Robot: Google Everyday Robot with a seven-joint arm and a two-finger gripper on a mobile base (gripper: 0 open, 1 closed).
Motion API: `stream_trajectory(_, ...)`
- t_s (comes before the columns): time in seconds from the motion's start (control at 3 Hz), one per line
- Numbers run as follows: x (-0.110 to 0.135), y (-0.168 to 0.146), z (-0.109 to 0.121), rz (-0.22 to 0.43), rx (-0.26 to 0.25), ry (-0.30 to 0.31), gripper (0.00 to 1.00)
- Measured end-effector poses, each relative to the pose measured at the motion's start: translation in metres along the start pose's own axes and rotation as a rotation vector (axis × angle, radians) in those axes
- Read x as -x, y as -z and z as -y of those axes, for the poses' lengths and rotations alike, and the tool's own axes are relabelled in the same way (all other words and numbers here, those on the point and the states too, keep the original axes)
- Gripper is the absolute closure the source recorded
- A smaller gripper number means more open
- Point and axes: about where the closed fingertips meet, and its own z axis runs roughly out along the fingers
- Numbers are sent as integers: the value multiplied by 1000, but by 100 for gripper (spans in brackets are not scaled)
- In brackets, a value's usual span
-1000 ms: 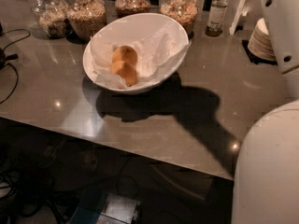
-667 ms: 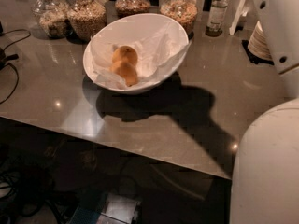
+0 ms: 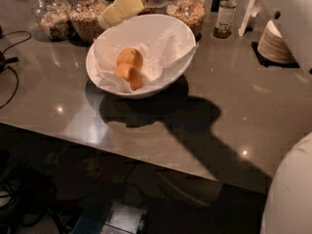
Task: Pick orange from white bowl
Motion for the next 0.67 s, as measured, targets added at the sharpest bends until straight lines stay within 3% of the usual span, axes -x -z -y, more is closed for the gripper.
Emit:
stream_trajectory(0.33, -5, -7, -2, -13, 10, -54, 0)
stream_trajectory(0.67, -5, -7, -3, -12, 12, -47, 0)
